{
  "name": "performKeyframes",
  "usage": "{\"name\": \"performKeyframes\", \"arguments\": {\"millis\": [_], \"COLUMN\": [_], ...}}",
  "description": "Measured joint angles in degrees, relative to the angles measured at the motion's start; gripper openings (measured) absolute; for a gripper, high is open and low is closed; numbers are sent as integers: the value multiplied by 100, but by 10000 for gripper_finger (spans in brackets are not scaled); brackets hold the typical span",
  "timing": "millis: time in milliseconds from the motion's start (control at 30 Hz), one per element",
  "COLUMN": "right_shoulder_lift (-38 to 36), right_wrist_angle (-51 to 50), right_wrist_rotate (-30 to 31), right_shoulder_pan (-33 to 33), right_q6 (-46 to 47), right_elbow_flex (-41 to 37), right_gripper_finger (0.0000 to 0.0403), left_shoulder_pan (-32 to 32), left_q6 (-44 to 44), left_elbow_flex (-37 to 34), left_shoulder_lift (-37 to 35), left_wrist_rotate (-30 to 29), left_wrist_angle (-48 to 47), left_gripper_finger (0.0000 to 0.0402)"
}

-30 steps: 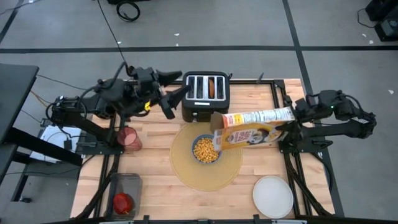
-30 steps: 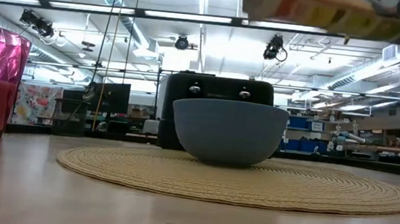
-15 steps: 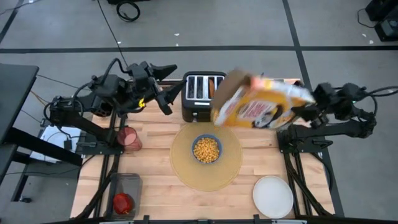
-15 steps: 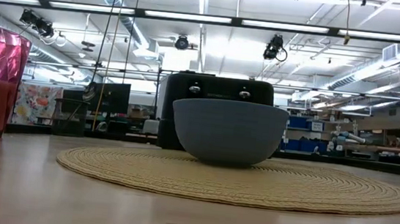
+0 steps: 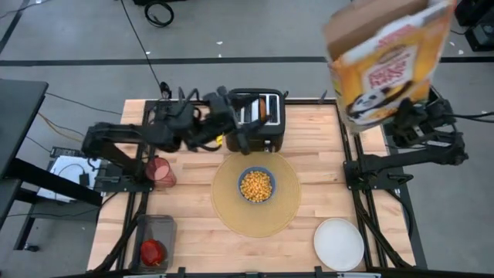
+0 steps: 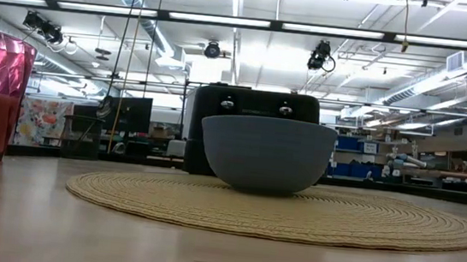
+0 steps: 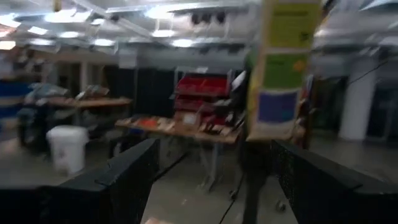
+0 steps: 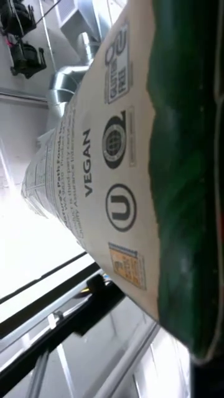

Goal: Arrange a breakfast setting
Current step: Pour the cereal into the bowl

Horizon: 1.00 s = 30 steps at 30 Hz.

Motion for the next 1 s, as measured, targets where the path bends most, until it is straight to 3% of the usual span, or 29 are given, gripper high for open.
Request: {"name": "performKeyframes", "arguments": {"millis": [367, 700, 1000], "right_shoulder_lift": [993, 1604, 2312], "right_wrist_angle": [1602, 2245, 2584], "right_wrist_rotate": [-161, -241, -327], "right_shoulder_pan": [-2, -43, -384], "right_q6": [194, 147, 474], "right_elbow_flex": [-2, -2, -2], "right_gripper_finger": [228, 228, 228], "left_shoulder_pan": [349, 379, 369], "left_q6": [-41, -75, -448], "left_elbow_flex": [2, 2, 2], "left_shoulder_lift": [98, 20, 33], "left_wrist_rotate": [862, 1004, 1158], "left_wrist_angle": [257, 765, 618], "left_gripper_finger": [318, 318, 319]}}
